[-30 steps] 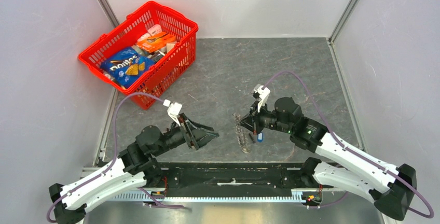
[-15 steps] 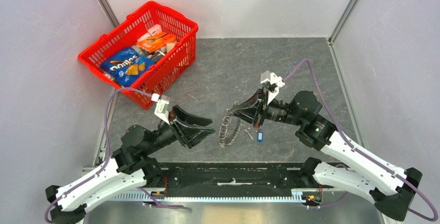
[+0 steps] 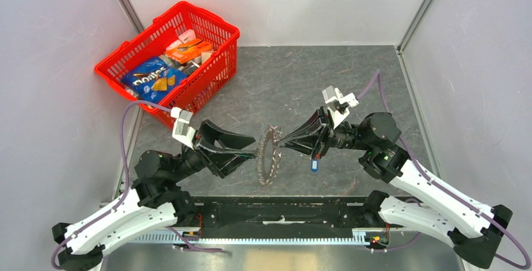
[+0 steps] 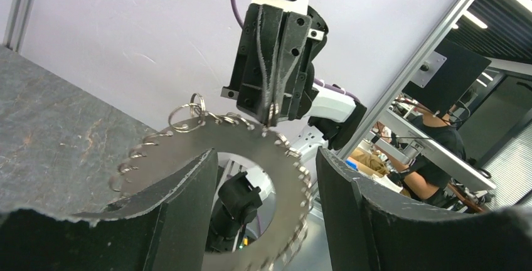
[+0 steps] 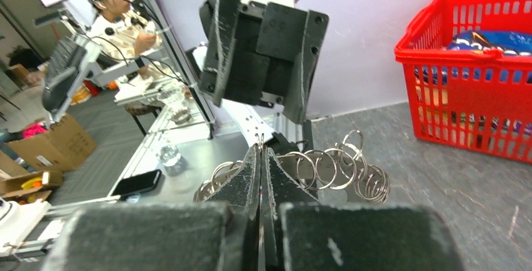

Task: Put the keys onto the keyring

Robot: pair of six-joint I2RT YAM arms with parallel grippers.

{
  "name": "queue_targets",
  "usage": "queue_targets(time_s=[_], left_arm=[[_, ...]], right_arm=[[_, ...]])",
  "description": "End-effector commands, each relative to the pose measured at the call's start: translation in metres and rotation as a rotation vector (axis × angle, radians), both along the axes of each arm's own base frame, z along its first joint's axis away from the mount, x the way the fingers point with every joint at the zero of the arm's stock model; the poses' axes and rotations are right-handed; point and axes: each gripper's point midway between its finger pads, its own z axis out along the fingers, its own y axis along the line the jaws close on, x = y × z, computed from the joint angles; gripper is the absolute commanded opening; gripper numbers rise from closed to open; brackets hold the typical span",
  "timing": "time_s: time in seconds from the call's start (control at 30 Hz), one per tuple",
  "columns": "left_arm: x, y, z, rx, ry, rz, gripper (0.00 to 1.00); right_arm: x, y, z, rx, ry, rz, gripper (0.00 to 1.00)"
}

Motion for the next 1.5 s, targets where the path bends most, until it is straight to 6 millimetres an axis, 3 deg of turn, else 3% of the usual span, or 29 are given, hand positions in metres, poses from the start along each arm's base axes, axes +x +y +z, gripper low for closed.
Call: queue_targets(time_s=[0.0, 0.27, 0.63, 1.47], left_arm=[[-0.005, 0.0, 0.028, -0.065, -0.113, -0.007, 0.64], [-0.01, -0.009, 0.041, -0.111, -0.162, -0.062, 0.58], [-0.015, -0.011, 0.054, -0.158, -0.201, -0.089, 0.54], [-0.014, -0.02, 0.065, -0.17, -0.244, -0.108, 0.43]], right_arm=[[-0.018, -0.012, 0.054, 0.173, -0.058, 0.059, 0.0], [-0.014, -0.011, 0.066, 0.25, -0.008, 0.064, 0.0], [-0.003, -0.009, 0.059, 0.245, 0.031, 0.006, 0.0], [-0.001, 0.003, 0.052, 0.251, 0.096, 0.052, 0.0]])
